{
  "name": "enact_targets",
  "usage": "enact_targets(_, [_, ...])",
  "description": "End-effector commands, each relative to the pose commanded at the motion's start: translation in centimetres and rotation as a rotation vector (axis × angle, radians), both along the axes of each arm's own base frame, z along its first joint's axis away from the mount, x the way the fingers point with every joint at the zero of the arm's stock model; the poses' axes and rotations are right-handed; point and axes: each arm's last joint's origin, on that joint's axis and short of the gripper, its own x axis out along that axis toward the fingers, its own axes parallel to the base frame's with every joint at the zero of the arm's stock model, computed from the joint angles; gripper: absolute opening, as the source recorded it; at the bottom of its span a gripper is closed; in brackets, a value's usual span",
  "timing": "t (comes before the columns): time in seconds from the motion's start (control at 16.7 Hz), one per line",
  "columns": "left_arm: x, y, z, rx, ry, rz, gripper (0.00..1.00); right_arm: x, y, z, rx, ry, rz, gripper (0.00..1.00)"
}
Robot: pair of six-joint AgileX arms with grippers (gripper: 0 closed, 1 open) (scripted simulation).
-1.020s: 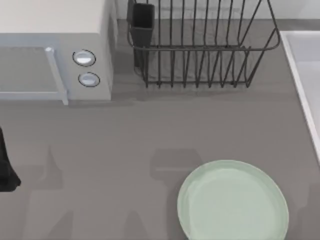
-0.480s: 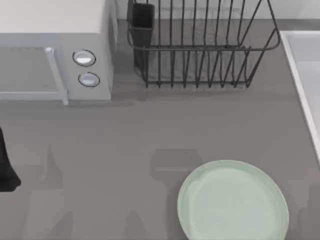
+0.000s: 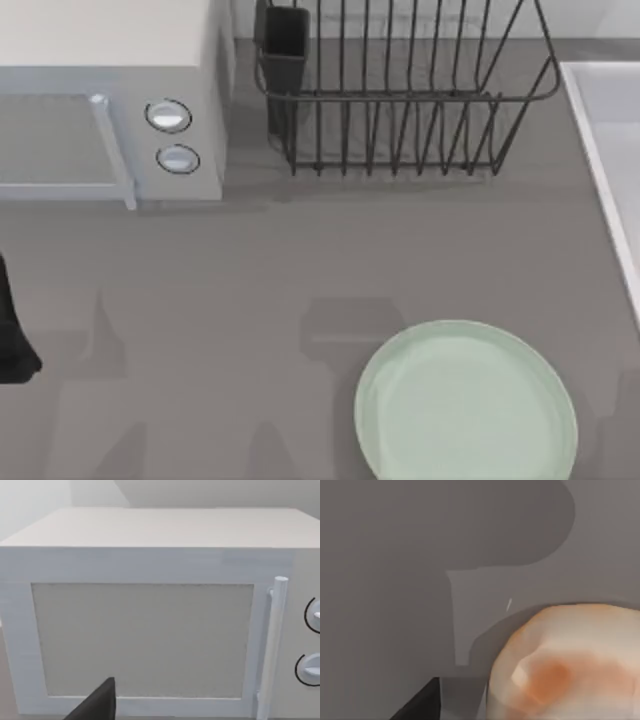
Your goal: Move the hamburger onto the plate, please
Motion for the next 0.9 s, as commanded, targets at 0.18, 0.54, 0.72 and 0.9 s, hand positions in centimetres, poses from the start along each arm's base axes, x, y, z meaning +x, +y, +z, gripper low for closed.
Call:
enact_targets(0.18, [0.0,0.0,0.0,0.000,0.000,0.000,1.00,0.0,0.0,0.0,0.000,0.000,0.000,0.00])
enact_targets(0.54, [0.0,0.0,0.0,0.000,0.000,0.000,1.00,0.0,0.0,0.0,0.000,0.000,0.000,0.00])
enact_targets(0.72, [0.0,0.0,0.0,0.000,0.000,0.000,1.00,0.3,-0.2,2.6,-0.003,-0.039,-0.001,0.00])
enact_targets(0.9, [0.0,0.0,0.0,0.000,0.000,0.000,1.00,0.8,-0.4,4.8,-0.003,-0.041,0.001,0.00])
